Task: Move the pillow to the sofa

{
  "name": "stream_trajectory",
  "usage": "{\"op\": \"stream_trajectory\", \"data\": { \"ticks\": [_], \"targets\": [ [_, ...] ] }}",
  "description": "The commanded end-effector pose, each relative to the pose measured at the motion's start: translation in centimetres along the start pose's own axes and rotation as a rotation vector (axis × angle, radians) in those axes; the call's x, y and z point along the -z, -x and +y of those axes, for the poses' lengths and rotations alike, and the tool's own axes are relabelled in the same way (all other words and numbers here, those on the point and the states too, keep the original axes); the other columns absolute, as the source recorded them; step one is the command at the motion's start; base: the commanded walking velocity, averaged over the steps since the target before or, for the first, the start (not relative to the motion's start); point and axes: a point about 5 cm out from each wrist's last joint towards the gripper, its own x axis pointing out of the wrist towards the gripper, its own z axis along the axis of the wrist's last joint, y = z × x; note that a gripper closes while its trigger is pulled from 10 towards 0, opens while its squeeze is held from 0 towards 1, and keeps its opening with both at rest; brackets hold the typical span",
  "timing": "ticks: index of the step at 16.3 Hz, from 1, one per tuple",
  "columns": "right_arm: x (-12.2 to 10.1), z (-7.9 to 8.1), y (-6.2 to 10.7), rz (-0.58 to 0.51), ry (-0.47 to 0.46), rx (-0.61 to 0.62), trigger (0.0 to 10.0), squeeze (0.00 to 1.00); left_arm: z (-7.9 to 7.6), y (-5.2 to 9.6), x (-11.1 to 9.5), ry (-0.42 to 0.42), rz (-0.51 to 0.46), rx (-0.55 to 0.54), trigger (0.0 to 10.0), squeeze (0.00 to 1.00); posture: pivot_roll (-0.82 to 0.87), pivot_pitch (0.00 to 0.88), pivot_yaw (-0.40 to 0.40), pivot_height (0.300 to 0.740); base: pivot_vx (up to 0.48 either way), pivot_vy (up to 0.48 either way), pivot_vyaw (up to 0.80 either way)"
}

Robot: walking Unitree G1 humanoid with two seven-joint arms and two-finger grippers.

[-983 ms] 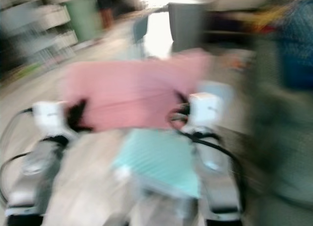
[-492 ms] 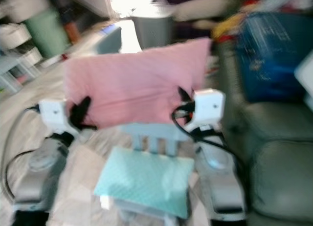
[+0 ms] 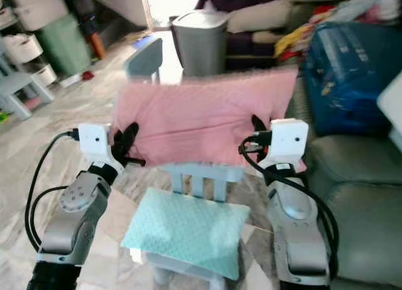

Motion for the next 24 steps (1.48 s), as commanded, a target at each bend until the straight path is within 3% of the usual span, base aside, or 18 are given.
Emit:
{"op": "stream_trajectory", "data": {
  "ticks": [1,10,17,19,24],
  "targets": [
    [-1.0,0.4,-0.3,-0.039,-0.012,-0.01,10.0,0.0,2.0,0.4,0.0,-0.038,0.01,-0.089,10.0,0.0,-0.11,0.0,0.091,0.74,0.0,0.0,0.0],
    [-0.5,0.4,0.0,0.004,-0.028,-0.012,10.0,0.0,1.7,0.7,0.1,0.052,0.041,-0.062,10.0,0.0,-0.11,0.0,0.077,0.74,0.0,0.0,0.0],
    [-0.2,0.5,-0.3,0.045,-0.027,-0.052,10.0,0.0,1.7,1.8,0.7,0.096,0.065,-0.088,10.0,0.0,-0.1,0.0,0.042,0.74,0.0,0.0,-0.76],
    [-0.3,0.4,-0.2,0.041,-0.027,-0.055,10.0,0.0,1.5,1.9,0.7,0.102,0.069,-0.078,10.0,0.0,-0.11,0.0,0.045,0.74,0.0,0.0,0.0],
    [-0.1,0.5,0.4,0.056,-0.029,-0.048,10.0,0.0,1.2,2.2,0.8,0.103,0.096,-0.046,10.0,0.0,-0.11,0.003,0.063,0.74,0.0,0.392,0.0]
  ]
}}
